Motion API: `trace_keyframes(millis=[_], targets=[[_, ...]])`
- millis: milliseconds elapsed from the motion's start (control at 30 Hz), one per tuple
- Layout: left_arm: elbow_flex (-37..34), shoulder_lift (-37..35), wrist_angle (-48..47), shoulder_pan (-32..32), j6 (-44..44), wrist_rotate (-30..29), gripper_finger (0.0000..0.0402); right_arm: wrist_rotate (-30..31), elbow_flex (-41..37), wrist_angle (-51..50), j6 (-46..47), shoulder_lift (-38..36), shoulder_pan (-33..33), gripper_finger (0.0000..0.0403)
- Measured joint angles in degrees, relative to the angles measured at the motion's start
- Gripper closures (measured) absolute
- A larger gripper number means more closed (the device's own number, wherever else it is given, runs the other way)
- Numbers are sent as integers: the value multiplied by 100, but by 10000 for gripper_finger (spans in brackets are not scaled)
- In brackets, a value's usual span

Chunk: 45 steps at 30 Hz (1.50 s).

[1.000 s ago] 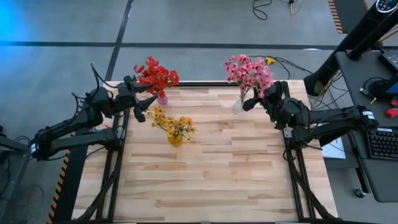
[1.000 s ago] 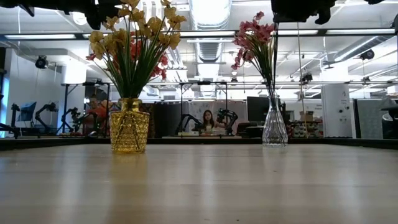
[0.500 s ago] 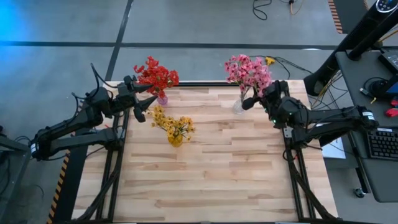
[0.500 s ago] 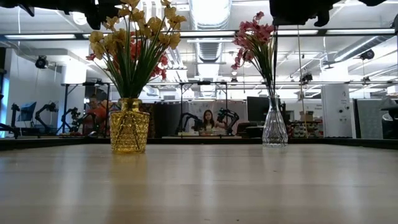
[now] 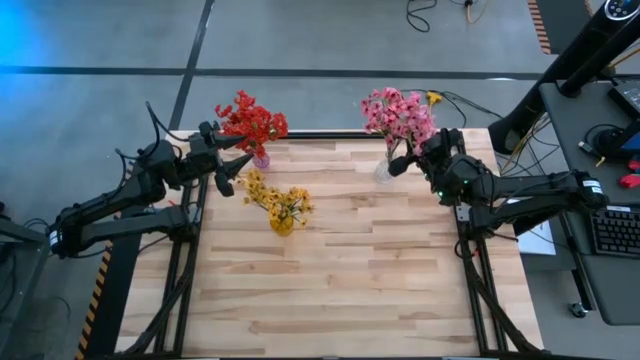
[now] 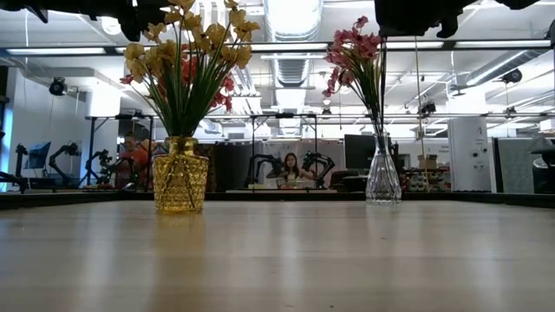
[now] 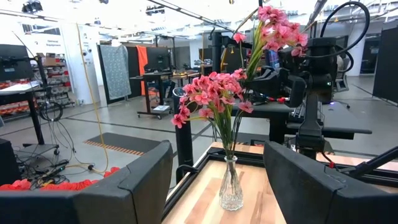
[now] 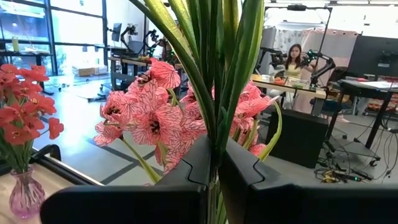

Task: Sort flowers into vase by color
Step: Put the pink flower into the transparent flower vase

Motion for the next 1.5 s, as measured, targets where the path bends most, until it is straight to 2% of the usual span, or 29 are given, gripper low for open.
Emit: trace_keyframes(millis=[1500], targets=[[-1,0,-2,0,0,0,168,136,-158,-306,423,177,0,390]])
